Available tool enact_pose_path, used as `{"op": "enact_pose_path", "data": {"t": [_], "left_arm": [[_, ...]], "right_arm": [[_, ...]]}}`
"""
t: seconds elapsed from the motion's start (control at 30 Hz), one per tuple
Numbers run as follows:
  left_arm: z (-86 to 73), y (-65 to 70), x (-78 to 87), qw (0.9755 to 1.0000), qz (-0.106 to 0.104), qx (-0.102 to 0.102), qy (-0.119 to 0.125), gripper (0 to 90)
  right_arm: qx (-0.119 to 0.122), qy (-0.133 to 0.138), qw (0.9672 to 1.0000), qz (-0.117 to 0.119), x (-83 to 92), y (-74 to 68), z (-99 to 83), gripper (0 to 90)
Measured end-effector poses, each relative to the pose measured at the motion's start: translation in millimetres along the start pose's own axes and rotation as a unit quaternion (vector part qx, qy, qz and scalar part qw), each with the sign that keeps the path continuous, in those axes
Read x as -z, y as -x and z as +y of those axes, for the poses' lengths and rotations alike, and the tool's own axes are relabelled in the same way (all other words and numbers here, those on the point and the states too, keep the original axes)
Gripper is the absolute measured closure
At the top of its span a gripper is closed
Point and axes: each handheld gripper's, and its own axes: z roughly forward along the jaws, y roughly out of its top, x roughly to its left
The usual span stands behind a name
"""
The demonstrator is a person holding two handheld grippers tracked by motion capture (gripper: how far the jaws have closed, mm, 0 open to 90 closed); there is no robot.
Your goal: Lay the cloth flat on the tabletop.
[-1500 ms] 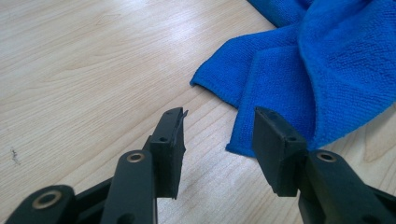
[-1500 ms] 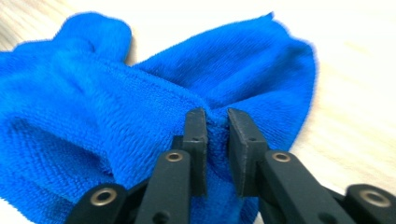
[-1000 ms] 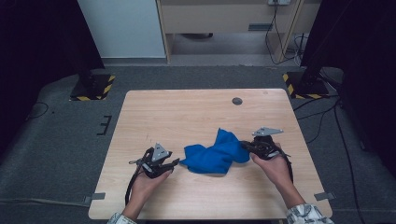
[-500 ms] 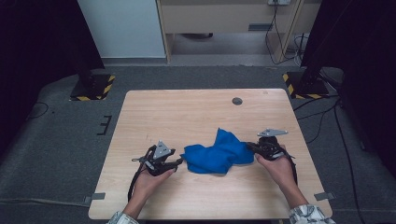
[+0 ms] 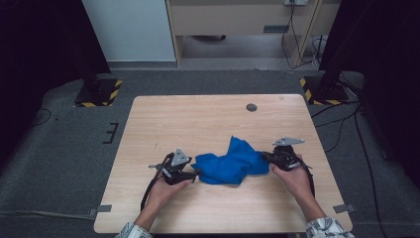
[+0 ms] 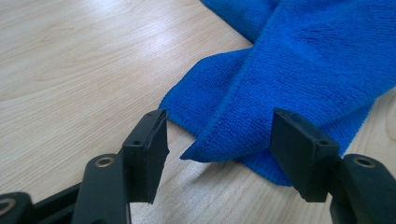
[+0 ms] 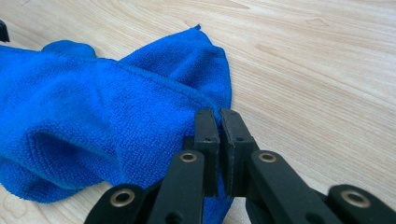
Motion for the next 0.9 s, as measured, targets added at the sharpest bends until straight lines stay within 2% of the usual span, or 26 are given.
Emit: {"op": "enact_pose_path", "data": {"t": [0.13,0.3,0.37,0.47,0.53,0.63,0.73,0.9], "left_arm": [[-1.6,-0.9,-4.3,0.9999,-0.009,0.004,-0.014,40.2],[-1.0,-0.4,-5.1,0.9999,-0.012,0.003,-0.01,46.3],[-1.5,-1.9,-8.2,0.9996,-0.023,0.013,-0.01,54.8],[-1.0,-1.1,-11.5,0.9996,-0.022,0.008,-0.018,58.5],[-0.6,1.0,-13.4,0.9995,-0.021,0.004,-0.024,66.2],[-0.4,2.8,-17.0,0.9992,-0.024,0.002,-0.03,70.8],[1.3,3.4,-15.2,0.9993,-0.025,0.007,-0.026,81.6],[4.9,2.2,-8.3,0.9997,-0.017,0.014,-0.006,85.3]], "right_arm": [[-0.001,0.001,1.0,-0.001,0.6,0.9,-1.3,86.8],[-0.006,0.002,1.0,-0.002,1.1,2.7,-2.4,86.9],[-0.007,0.005,1.0,-0.004,2.2,3.6,-2.5,86.9],[-0.007,0.005,1.0,-0.004,2.7,3.5,-2.6,86.9],[-0.007,0.007,0.9999,-0.004,3.8,3.9,-2.2,87.0],[-0.006,0.007,0.9999,-0.004,4.1,4.7,-2.2,87.0],[-0.005,0.011,0.9999,-0.005,6.3,4.2,-1.5,87.0],[-0.005,0.018,0.9998,-0.003,10.0,2.3,-0.1,87.1]]}}
